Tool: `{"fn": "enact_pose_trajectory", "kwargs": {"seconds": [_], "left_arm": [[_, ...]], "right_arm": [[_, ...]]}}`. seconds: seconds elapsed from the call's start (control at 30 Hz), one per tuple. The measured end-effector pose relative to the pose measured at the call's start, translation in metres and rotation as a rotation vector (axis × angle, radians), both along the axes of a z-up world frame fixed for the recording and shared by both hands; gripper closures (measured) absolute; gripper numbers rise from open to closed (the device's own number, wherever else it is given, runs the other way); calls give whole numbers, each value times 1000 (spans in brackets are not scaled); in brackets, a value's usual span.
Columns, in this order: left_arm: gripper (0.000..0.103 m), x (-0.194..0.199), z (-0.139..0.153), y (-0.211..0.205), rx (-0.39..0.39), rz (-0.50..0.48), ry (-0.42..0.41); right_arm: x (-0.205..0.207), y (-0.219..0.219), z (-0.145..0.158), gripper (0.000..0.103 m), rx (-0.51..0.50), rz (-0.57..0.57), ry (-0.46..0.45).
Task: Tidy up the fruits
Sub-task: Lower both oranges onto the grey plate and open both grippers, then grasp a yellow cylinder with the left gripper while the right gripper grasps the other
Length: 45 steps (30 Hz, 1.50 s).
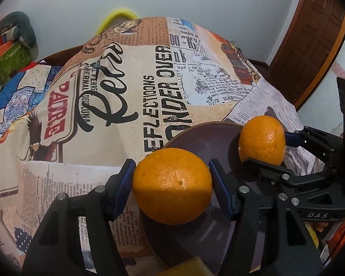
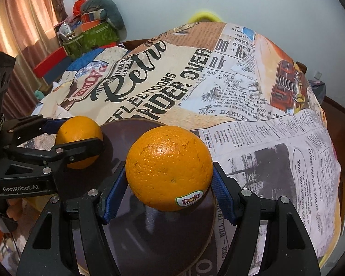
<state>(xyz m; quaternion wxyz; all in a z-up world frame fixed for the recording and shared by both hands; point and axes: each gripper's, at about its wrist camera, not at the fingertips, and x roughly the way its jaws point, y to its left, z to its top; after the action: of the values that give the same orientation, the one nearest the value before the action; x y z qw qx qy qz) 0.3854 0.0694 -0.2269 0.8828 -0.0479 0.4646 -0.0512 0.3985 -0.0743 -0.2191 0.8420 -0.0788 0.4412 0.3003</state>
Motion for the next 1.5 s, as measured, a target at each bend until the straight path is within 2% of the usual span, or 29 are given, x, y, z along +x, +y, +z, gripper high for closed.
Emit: {"fn": "enact_pose_trajectory", "kwargs": {"seconds": [0.23,0.3,0.47,0.7,1.0,1.23,1.5], "left_arm": [[38,-1,6,2,-38,-10,0],[38,-2,9,4,-29,5,-10],[38,-12,21,10,-29,21,-31],[38,-39,47,18,-21,36,-84],[37,-80,66,26,5,47,-108],[36,-111,67,30,28,48,-98],[32,-141,52,33,70,42,-54]], "right_arm": [[-4,-2,3,34,13,17,-4],[-8,-2,8,30,29,21,-13],[-16,-2,17,29,29,17,-42],[-31,-6,30,29,44,3,-65],[-59,-18,55,29,57,-47,-129],[-84,-28,66,29,57,-82,-154],[-110,-47,63,23,36,-141,-172]]}}
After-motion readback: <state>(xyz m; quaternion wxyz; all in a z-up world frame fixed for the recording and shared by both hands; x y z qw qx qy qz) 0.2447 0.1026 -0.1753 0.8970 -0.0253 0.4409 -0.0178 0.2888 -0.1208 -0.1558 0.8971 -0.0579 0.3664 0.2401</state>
